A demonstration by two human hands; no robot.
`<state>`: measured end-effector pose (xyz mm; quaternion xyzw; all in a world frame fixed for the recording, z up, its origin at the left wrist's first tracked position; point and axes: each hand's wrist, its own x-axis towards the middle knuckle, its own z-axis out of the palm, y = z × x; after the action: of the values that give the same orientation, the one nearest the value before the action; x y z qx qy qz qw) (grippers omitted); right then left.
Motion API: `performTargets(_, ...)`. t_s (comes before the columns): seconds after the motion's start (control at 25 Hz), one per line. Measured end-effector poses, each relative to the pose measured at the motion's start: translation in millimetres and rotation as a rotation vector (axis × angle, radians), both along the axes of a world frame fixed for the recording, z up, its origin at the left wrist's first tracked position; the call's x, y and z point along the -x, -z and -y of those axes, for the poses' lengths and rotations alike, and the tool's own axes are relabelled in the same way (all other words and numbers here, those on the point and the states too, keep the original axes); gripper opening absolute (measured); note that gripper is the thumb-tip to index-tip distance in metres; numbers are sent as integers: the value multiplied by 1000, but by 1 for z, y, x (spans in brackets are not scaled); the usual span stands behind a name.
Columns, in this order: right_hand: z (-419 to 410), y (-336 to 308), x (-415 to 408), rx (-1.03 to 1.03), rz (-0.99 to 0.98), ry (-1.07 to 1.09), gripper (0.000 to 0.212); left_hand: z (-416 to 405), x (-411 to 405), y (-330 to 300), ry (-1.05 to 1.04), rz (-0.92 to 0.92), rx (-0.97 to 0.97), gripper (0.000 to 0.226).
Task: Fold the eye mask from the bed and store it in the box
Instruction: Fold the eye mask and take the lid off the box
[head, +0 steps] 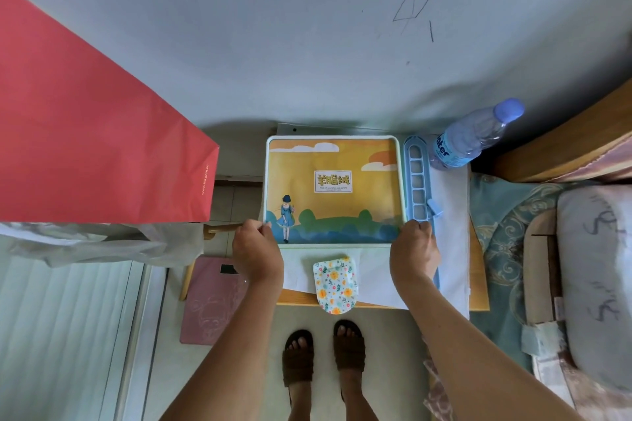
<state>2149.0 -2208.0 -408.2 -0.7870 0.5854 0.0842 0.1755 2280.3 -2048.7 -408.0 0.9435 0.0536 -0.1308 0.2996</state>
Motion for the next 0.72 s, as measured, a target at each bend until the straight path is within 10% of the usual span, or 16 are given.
performTargets(0.32, 39, 5, -40, 33, 439, 178, 28, 34, -46, 7, 63, 101, 52, 32)
performTargets(0.72, 38, 16, -63, 155, 258, 170, 26, 57, -53, 17, 23, 81, -172, 22)
